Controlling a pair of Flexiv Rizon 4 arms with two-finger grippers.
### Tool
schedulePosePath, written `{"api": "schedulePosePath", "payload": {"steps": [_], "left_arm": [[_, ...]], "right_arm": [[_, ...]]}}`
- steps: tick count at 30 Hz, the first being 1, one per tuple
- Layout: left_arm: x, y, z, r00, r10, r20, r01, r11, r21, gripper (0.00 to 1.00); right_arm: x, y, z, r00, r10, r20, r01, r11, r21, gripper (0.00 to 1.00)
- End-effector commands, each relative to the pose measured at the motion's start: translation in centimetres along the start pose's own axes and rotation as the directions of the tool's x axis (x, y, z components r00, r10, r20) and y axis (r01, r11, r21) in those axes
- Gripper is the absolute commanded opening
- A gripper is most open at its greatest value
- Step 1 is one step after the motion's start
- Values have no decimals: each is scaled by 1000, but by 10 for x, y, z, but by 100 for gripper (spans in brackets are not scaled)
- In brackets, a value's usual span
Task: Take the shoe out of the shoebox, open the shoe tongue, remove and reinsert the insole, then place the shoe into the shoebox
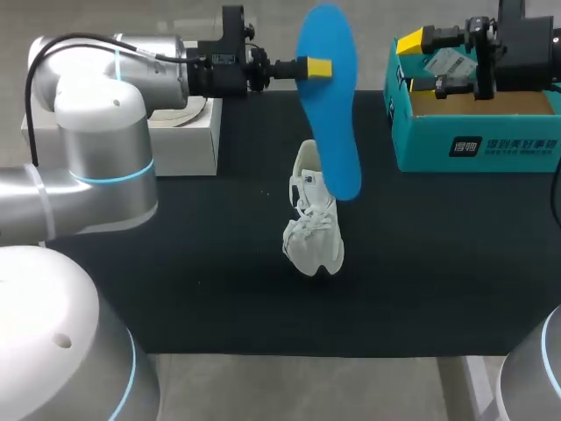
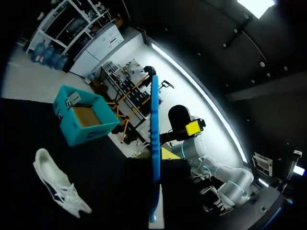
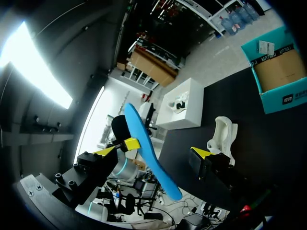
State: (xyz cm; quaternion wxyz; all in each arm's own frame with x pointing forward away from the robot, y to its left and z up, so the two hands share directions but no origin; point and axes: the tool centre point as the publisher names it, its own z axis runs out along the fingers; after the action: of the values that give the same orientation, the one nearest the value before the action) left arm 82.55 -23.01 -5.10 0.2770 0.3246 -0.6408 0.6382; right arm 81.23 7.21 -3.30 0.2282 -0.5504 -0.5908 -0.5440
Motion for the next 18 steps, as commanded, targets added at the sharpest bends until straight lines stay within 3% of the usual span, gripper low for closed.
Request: {"api": "schedulePosePath", "payload": {"steps": [1,6,11,18], "left_arm": [[-8,-1,1,780,-626,-12,611,765,-203,0],[-16,-1,2,675,-733,-80,712,676,-190,0],[-15,-1,5,626,-772,-111,746,634,-204,0],[-9,-6,5,631,-763,-142,735,646,-204,0]], "right_arm": [[0,0,1,1000,1,3,-1,1000,-1,100],[0,0,1,1000,1,3,-1,1000,-1,100],[0,0,1,1000,1,3,-1,1000,-1,100],[0,0,1,1000,1,3,-1,1000,-1,100]]}}
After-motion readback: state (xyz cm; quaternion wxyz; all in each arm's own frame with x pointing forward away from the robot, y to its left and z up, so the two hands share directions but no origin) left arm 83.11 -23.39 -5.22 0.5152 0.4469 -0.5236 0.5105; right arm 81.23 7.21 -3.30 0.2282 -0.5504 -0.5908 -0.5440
